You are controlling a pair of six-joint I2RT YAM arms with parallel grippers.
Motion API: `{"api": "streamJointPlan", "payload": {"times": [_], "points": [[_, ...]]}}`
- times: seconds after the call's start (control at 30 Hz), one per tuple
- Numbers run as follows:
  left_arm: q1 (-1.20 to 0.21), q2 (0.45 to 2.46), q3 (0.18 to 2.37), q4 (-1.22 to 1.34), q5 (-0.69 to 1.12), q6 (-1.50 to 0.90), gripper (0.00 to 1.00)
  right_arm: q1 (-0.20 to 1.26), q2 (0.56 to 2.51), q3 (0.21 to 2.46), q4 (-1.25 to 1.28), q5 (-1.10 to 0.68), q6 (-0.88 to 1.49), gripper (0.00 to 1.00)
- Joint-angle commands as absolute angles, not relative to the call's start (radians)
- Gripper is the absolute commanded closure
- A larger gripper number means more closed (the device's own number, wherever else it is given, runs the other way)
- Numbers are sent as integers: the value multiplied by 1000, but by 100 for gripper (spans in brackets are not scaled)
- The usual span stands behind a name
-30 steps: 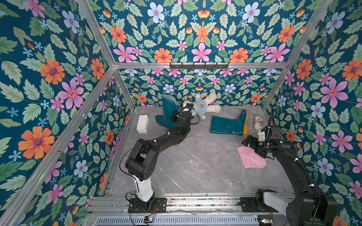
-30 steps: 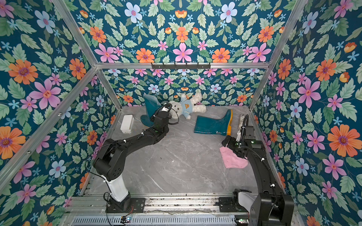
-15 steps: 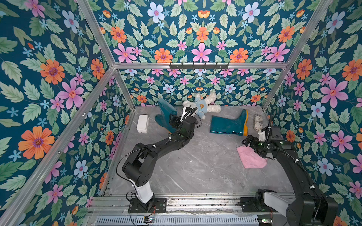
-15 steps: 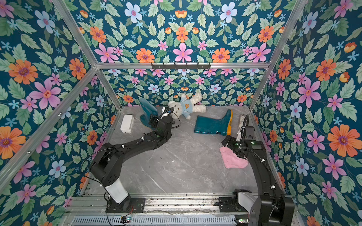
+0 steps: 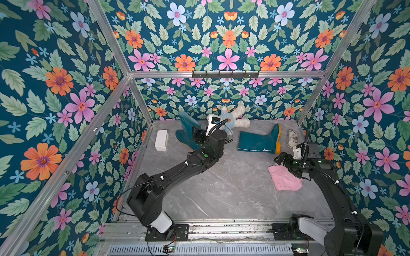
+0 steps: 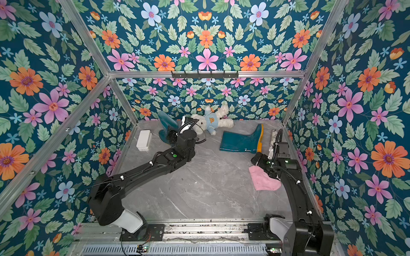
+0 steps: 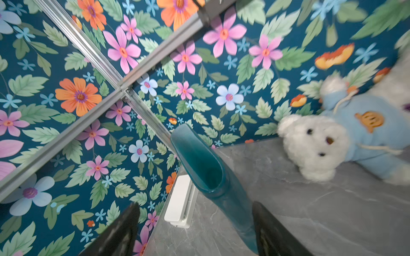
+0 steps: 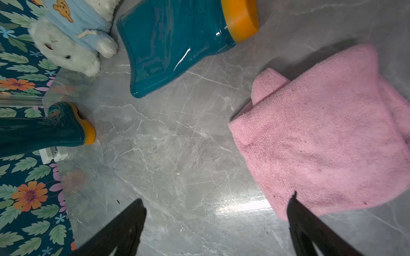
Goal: Wipe the rubber boots with a cloth
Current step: Adjust the rubber boot at the center of the board.
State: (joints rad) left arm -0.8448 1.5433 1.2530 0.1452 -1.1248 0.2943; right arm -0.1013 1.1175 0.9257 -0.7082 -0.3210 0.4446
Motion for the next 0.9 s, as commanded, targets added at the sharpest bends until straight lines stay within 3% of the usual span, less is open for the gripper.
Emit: {"api": "streamJointPlan", "payload": {"times": [0.0, 0.13, 0.37, 0.53, 0.7, 0.87], "points": [[-883, 1520, 1327, -69, -1029, 219, 16, -100, 1135, 944, -676, -327, 429, 1], [-894, 1517, 1366, -295, -709, 16, 15, -62, 1217, 987, -639, -304, 414, 1], [-895, 1607, 1221, -119, -269, -179, 16, 0, 1370, 1015, -547, -322, 466, 1], [-853, 1805, 1329, -39, -142, -267, 17, 0, 1315, 959, -517, -310, 486, 1], [-760, 1962, 1371, 139, 62, -536, 21, -9, 1242, 934, -553, -254, 461, 1], [-743, 2065, 1407, 242, 132, -735, 21, -40, 1201, 925, -574, -241, 437, 1]]}}
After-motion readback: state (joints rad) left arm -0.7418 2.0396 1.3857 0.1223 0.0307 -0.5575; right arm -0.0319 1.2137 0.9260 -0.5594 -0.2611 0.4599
